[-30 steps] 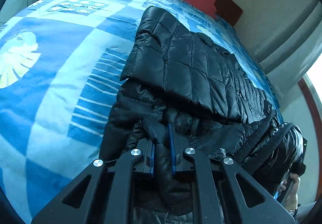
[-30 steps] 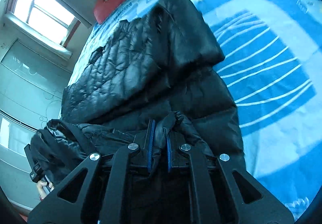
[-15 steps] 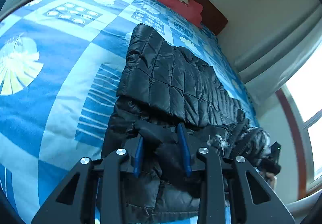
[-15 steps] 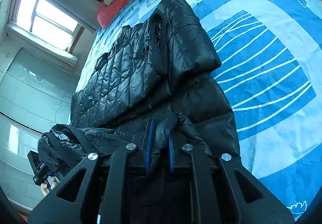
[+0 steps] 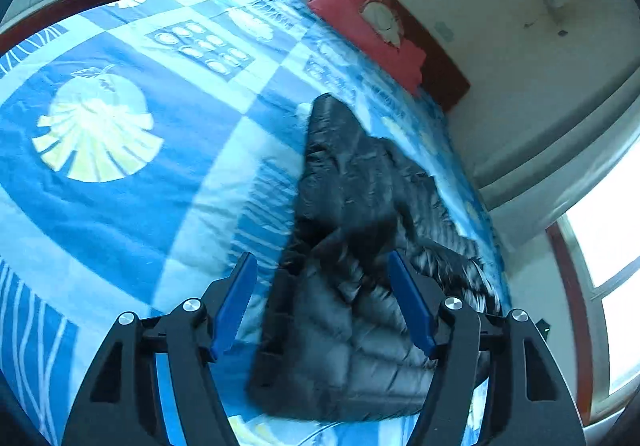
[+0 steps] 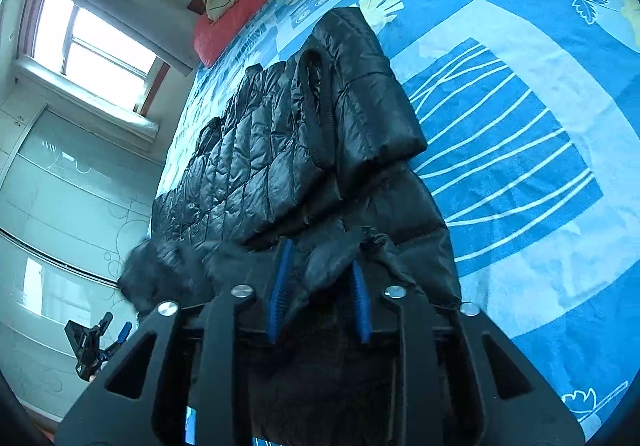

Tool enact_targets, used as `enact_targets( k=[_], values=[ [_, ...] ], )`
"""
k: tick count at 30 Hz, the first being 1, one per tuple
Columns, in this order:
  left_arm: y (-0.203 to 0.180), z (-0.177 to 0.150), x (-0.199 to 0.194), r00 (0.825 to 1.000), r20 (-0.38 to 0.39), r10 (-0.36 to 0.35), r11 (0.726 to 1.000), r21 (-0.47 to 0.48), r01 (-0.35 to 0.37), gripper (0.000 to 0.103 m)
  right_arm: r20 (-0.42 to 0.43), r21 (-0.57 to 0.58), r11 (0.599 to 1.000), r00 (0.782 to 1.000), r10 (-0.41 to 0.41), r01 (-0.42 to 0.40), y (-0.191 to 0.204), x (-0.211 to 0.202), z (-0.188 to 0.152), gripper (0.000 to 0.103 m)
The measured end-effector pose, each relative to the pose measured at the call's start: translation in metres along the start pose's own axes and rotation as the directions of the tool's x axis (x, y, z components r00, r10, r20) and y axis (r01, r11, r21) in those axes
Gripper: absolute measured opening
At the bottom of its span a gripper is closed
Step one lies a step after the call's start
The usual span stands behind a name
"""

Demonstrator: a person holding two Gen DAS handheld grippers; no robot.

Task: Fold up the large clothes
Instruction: 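Lay the hem down on the jacket and open both tools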

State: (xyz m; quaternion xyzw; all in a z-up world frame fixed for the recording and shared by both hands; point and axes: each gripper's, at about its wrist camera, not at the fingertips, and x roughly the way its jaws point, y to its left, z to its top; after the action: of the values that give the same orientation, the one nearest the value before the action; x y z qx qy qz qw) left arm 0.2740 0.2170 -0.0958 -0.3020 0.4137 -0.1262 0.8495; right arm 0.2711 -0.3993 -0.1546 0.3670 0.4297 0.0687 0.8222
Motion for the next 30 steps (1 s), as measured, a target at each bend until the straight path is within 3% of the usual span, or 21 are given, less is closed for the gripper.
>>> enact_targets(
  k=[4,9,11,14,17,22,27,30],
  values=[
    [0.002,-0.004,0.006,0.999,-0.021,0.046,0.998,0.043,-0.045,0.067,0.026,-0.023,0.999,0.999,0.031,-0.03,0.008,-0.015,-0.001,0.039],
    [-0.004,-0.005,0.02,0.998,-0.051,0.042,0.994,0.102,-0.037,0.067,0.039,-0.082,0.995,0.997,0.059,-0.056,0.017,-0.032,-0.003,0.046],
    [-0.012,-0.005,0.028,0.997,-0.058,0.05,0.987,0.155,-0.04,0.067,0.046,-0.101,0.991,0.995,0.089,-0.084,0.019,-0.039,-0.004,0.051],
    [-0.024,-0.004,0.043,0.994,-0.08,0.076,0.969,0.239,-0.055,0.067,0.059,-0.136,0.987,0.994,0.094,-0.086,0.018,-0.047,-0.006,0.073],
    [-0.03,-0.003,0.055,0.991,-0.097,0.096,0.956,0.286,-0.065,0.067,0.056,-0.126,0.985,0.99,0.129,-0.121,0.012,-0.054,-0.007,0.076],
    [-0.035,0.003,0.069,0.991,-0.111,0.075,0.948,0.315,-0.037,0.067,0.072,-0.291,0.956,0.997,-0.013,0.034,0.022,-0.04,-0.002,0.076],
    [-0.042,0.008,0.09,0.985,-0.157,0.078,0.932,0.361,-0.016,0.067,0.048,-0.415,0.904,0.994,-0.096,0.107,0.03,0.0,0.018,0.076],
    [-0.043,0.009,0.099,0.98,-0.178,0.086,0.925,0.38,-0.012,0.067,0.028,-0.446,0.889,0.994,-0.103,0.104,0.032,0.016,0.024,0.076]
  ],
)
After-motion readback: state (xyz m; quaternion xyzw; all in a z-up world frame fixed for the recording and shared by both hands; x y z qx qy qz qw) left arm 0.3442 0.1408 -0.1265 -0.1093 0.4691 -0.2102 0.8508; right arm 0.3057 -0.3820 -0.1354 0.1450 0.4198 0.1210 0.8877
